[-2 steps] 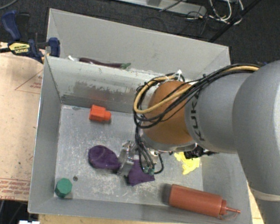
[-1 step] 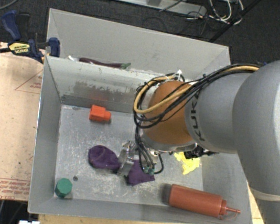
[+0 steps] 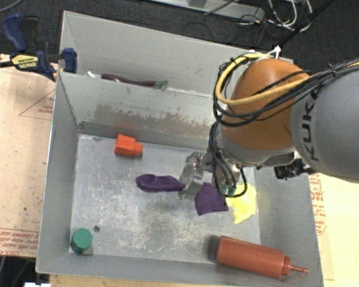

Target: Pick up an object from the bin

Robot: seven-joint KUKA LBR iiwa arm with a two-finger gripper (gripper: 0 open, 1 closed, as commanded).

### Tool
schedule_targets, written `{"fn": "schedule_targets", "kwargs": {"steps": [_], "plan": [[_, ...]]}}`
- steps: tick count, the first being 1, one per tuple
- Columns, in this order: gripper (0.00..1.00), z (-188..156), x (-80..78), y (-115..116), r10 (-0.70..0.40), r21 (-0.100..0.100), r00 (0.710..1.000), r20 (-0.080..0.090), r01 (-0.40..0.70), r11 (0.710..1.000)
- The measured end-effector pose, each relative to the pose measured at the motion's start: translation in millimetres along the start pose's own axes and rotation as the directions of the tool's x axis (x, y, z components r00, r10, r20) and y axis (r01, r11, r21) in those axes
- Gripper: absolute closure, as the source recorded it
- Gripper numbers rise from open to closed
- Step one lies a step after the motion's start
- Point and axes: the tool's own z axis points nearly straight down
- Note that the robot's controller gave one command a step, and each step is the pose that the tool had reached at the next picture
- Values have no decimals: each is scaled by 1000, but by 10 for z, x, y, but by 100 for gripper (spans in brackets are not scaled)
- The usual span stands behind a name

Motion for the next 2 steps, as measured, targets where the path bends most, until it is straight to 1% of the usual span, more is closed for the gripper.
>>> {"fn": "schedule_targets", "kwargs": {"steps": [1,2], "plan": [[100,0,1,0,0,0,1000,0,0,1000],[100,-1157,36,140,-43,-1,999,4,43,999]]}}
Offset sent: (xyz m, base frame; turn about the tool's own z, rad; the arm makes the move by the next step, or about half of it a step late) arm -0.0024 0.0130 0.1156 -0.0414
